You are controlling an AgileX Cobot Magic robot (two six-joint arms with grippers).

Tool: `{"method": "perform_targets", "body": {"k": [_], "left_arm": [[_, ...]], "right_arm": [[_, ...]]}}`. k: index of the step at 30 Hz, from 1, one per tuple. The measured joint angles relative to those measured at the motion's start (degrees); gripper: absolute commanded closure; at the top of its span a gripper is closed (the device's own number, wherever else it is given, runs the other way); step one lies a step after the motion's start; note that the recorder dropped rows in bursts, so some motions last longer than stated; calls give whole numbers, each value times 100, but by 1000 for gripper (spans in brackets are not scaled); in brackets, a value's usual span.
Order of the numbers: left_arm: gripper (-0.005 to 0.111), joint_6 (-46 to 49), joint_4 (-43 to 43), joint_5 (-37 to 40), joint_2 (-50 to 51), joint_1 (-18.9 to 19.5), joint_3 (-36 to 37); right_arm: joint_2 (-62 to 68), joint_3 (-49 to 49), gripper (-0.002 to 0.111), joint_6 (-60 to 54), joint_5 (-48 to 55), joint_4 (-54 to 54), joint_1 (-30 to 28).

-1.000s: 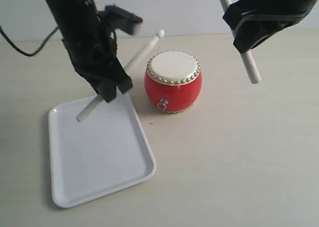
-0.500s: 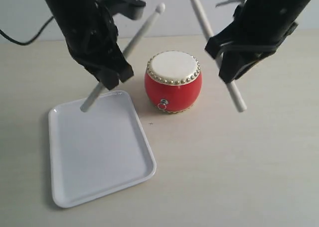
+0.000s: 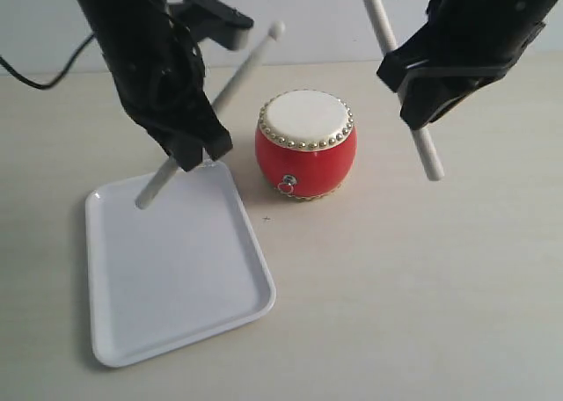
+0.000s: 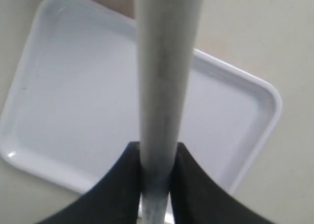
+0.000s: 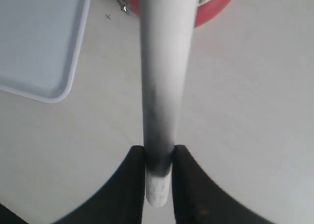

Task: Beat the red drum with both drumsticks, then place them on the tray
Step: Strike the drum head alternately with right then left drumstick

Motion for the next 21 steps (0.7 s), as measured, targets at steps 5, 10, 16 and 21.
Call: {"method": "perform_targets", "body": {"k": [5, 10, 16, 21], "left_arm": [[107, 0, -75, -13, 943, 0, -104], [107, 0, -86, -13, 1373, 0, -104], [107, 0, -2, -13, 1052, 0, -104], [107, -41, 98, -13, 802, 20, -123]], "right_arm": [[-391, 0, 108, -11, 22, 0, 0], [-401, 0, 108, -11, 22, 0, 0], [-401, 0, 108, -11, 22, 0, 0], [-401, 0, 108, -11, 22, 119, 0]]}}
